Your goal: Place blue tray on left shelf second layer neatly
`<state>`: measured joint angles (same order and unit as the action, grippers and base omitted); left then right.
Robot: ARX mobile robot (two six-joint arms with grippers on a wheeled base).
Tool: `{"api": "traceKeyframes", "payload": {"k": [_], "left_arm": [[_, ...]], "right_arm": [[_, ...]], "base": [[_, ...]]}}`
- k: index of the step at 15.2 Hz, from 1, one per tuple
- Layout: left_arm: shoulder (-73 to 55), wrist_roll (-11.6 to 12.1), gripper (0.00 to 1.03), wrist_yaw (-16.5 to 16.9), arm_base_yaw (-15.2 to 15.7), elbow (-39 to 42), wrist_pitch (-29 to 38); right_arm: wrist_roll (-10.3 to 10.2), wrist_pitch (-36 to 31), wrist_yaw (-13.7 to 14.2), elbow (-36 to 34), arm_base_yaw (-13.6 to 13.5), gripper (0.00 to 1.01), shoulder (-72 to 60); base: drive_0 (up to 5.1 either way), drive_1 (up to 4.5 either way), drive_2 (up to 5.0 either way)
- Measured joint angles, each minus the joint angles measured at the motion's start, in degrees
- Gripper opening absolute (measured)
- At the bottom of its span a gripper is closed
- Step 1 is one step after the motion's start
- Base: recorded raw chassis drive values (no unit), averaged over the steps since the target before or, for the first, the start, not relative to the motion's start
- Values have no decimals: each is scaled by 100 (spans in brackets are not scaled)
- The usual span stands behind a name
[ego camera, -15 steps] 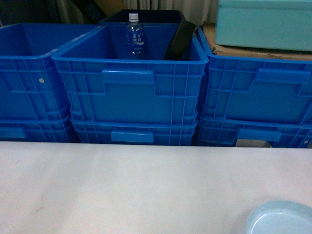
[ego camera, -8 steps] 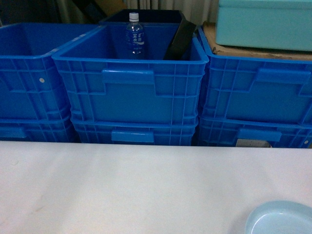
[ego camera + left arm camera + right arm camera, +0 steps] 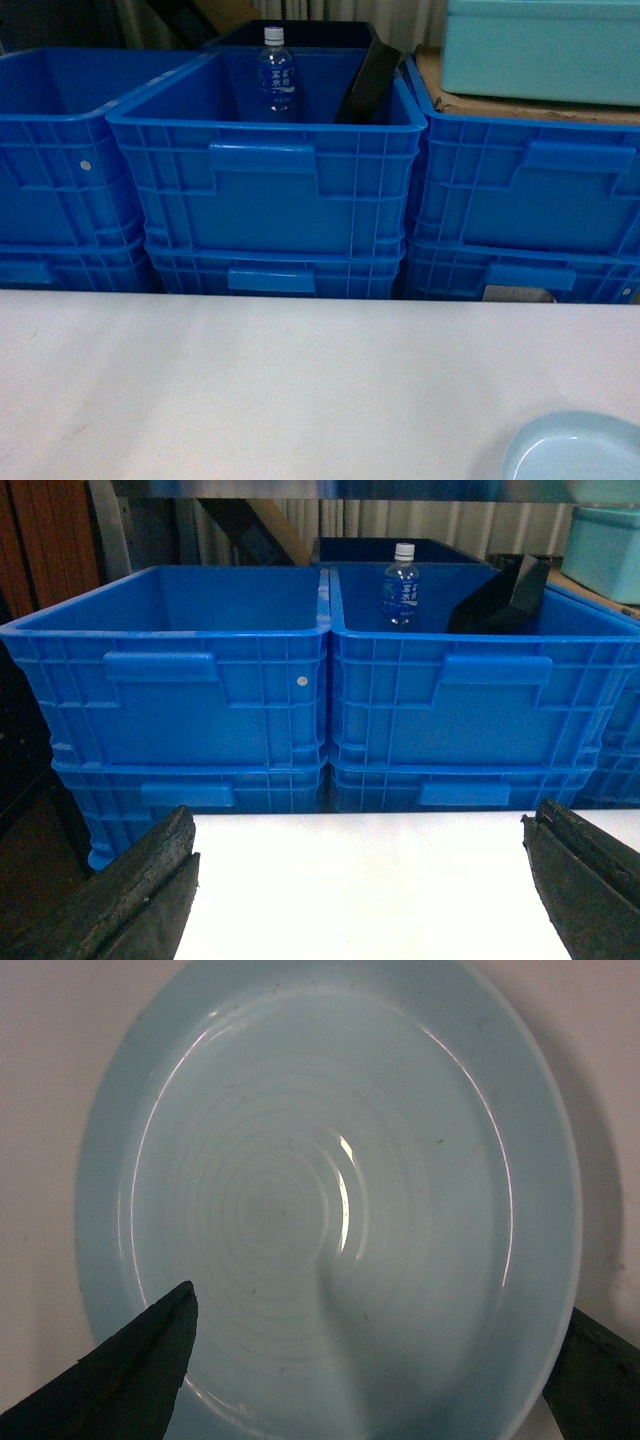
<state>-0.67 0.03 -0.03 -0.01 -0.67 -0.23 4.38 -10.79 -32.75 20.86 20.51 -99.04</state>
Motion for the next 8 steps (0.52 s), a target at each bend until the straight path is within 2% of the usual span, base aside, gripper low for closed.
{"api": "traceKeyframes", "payload": {"k": [2, 3, 4, 7, 8], "left_arm": [[0, 0, 98, -2, 0, 0, 0], [0, 0, 98, 0, 0, 0, 0], [0, -2, 98, 0, 0, 0, 0], [0, -2, 98, 0, 0, 0, 0], [0, 0, 98, 0, 0, 0, 0]], "right_arm": [[-48, -393, -63, -37, -26, 98, -234], [-74, -933, -74, -63, 44, 98, -570], [-87, -1545, -24, -162, 48, 92, -874], [-96, -1912, 227, -264, 33, 64, -1054], [-116, -1967, 271, -280, 22, 58, -1091]], "base": [[0, 0, 0], [0, 0, 0], [0, 0, 0], [0, 0, 0], [0, 0, 0]]}}
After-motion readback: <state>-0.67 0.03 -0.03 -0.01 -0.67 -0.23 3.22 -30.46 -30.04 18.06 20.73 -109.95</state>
